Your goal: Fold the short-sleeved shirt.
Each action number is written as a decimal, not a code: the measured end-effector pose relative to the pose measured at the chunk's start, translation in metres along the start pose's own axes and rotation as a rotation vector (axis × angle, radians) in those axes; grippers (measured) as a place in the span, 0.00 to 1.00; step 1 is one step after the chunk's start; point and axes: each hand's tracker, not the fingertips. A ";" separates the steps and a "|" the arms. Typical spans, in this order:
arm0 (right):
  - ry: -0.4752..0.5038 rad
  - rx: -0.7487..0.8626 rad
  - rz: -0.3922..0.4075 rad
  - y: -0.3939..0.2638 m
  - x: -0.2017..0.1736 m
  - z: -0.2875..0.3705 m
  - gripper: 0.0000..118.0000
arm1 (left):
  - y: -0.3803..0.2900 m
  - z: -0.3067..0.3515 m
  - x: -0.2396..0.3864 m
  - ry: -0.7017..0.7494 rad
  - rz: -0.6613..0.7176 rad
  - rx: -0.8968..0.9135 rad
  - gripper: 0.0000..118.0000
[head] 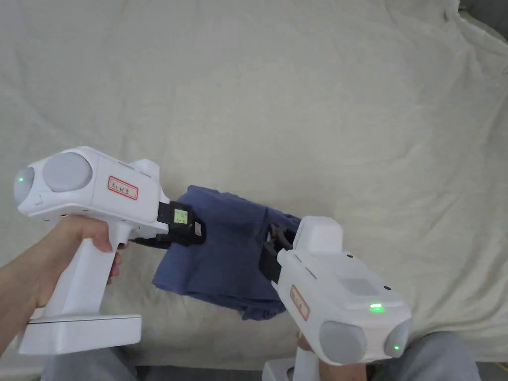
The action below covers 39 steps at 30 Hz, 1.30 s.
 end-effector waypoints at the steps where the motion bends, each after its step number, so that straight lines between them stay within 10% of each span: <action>1: 0.013 0.012 0.003 0.009 0.004 0.008 0.00 | 0.001 0.009 -0.004 0.025 -0.009 0.018 0.14; 29: -0.264 0.142 0.039 0.111 0.049 0.044 0.00 | 0.087 0.173 -0.304 1.136 0.154 0.208 0.16; 31: -0.264 0.147 0.041 0.115 0.048 0.044 0.00 | 0.081 0.175 -0.310 1.163 0.147 0.227 0.27; 35: -0.246 0.136 0.051 0.125 0.050 0.041 0.00 | 0.066 0.192 -0.300 1.242 0.093 0.364 0.84; 39: -0.227 0.149 0.122 0.135 0.051 0.044 0.00 | 0.056 0.226 -0.265 1.227 0.098 0.578 0.88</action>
